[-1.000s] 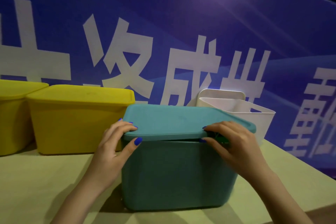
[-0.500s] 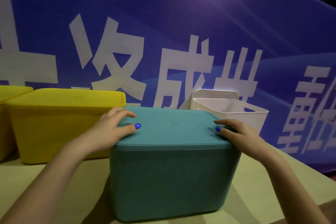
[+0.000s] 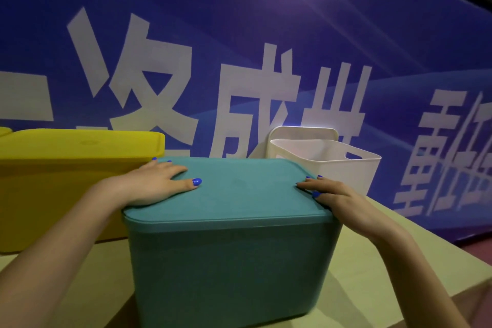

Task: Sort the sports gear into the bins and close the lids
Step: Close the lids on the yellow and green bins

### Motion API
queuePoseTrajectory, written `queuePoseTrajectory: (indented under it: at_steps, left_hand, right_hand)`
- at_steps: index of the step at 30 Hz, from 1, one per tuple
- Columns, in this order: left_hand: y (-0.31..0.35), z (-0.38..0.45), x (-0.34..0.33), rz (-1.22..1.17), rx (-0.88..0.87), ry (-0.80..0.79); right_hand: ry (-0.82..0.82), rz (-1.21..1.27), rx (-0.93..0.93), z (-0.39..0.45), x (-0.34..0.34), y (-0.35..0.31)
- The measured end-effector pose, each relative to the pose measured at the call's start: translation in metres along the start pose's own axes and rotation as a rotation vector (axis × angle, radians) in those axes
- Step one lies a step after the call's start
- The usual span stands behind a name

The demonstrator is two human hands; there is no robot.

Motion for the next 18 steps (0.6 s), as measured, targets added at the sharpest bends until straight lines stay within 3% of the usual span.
queuePoseTrajectory:
  at_steps: [6, 9, 12, 15, 18]
  left_hand:
    - [0.006, -0.001, 0.000, -0.007, 0.002, 0.027]
    - [0.004, 0.002, -0.001, -0.003, -0.013, 0.019]
    - [0.000, 0.010, 0.004, -0.004, -0.001, -0.024]
    - [-0.001, 0.032, 0.014, 0.045, 0.006, -0.017]
    - [0.008, 0.046, 0.011, 0.046, -0.033, 0.003]
  right_hand:
    - [0.060, 0.069, -0.004, -0.004, 0.001, 0.000]
    - [0.073, -0.050, -0.021, -0.003, 0.001, -0.003]
    - [-0.112, -0.357, -0.017, 0.011, -0.003, -0.005]
    - [-0.310, -0.553, -0.144, 0.036, -0.004, -0.010]
    - [-0.423, -0.708, -0.089, 0.067, -0.010, -0.016]
Point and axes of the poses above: each hand's wrist, its own z-axis towards the middle knuckle, its own x-axis out of the back of the hand, y = z × x, the point moved 5 cm from there along z, towards the middle knuckle, and after that the axes turned 8 degrees about y, right-handed, at the moved point
